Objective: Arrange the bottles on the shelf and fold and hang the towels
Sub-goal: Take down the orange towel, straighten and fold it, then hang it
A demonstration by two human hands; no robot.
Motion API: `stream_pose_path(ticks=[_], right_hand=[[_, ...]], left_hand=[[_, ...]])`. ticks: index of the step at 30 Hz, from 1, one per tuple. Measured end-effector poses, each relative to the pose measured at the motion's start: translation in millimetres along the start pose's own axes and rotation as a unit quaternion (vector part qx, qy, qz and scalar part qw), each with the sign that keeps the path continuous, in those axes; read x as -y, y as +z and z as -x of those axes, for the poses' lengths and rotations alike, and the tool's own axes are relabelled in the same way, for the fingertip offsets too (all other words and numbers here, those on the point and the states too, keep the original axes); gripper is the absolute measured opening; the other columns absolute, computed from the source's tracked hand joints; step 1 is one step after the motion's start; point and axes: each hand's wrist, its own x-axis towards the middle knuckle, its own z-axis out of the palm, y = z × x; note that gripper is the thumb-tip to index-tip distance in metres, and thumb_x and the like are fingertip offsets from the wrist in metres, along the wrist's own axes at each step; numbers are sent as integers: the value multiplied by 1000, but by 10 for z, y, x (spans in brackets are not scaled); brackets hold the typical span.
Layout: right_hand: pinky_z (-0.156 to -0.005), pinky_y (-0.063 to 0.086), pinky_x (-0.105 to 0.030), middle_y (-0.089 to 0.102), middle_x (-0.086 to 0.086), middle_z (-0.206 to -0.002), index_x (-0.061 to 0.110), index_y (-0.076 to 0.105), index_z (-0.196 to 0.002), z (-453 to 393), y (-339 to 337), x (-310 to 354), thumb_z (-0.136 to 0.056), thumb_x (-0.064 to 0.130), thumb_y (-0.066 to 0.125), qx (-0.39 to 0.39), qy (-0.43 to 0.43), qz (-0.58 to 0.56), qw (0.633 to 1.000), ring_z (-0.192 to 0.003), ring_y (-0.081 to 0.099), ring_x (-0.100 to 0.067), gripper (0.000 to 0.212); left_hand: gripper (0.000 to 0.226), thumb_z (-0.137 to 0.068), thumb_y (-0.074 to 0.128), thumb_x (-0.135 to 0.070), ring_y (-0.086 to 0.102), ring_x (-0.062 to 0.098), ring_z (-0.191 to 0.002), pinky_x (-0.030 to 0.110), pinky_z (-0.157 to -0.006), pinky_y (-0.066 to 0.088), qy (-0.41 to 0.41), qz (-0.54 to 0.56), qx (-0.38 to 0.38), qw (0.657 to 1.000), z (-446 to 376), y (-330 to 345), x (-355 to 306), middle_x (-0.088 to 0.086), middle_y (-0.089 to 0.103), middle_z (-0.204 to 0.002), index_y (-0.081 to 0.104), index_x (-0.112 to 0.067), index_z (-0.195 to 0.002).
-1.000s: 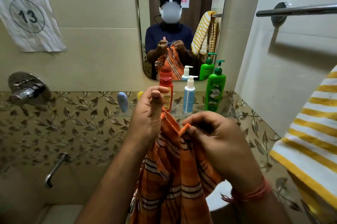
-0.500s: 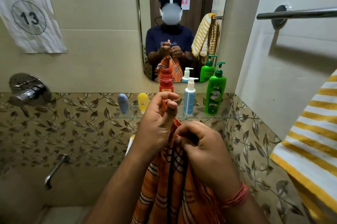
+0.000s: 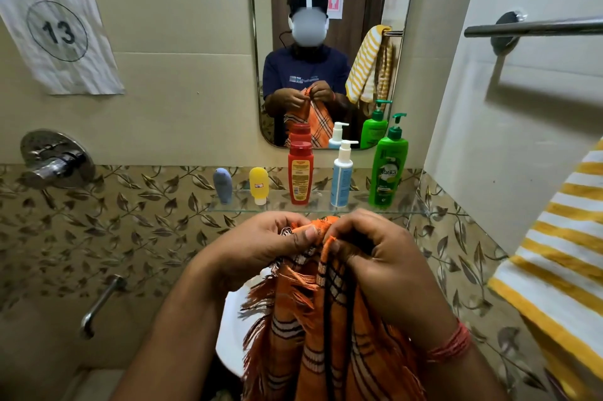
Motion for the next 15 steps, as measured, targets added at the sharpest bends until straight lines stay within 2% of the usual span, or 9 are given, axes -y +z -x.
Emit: stream_pose_path(ticks=[3,5,7,9,13,15], right_hand=[[-75,53,-24,64,8,-85,19,69,-83,1,-30,-1,-84,-4,67,17,-9,-10,1000,-89,63,-13,23],[-74,52,-22,64,8,-85,18,69,-83,7,-44,-4,-84,-4,67,25,-8,-12,1000,-89,63,-13,22],[-72,50,-18,64,9,-85,17,69,-82,11,-52,-6,-84,-4,68,28,-8,-6,1000,-88,63,-13,21],[-72,50,-17,64,9,-85,18,69,-82,10,-59,-19,-84,-4,68,31,-5,-6,999,-88,62,-13,22],[-72,51,-21,64,9,-85,18,68,-81,5,-72,-61,-84,-3,68,27,0,-7,1000,-87,63,-13,22],[-72,52,-23,64,8,-85,18,68,-81,9,-76,-74,-84,-3,68,25,0,-6,1000,-86,62,-14,22]], left_hand=[[52,-66,90,-44,67,28,-89,42,-81,54,36,113,-5,993,-38,10,78,17,69,-98,68,-12,-101],[46,-64,94,-31,68,26,-82,38,-72,58,64,218,1,974,-56,25,124,13,68,-93,66,-15,-97],[45,-64,94,-21,68,25,-80,36,-69,60,94,276,-7,957,-81,40,151,12,66,-95,62,-15,-94],[47,-61,95,-18,68,24,-82,35,-69,61,109,274,-27,955,-109,47,163,10,66,-98,63,-15,-95],[55,-60,96,-22,69,24,-85,33,-72,60,98,232,-40,967,-109,58,169,11,67,-100,70,-12,-108],[51,-59,96,-27,70,23,-82,33,-71,61,89,215,-34,972,-102,75,168,13,70,-96,74,-12,-103]])
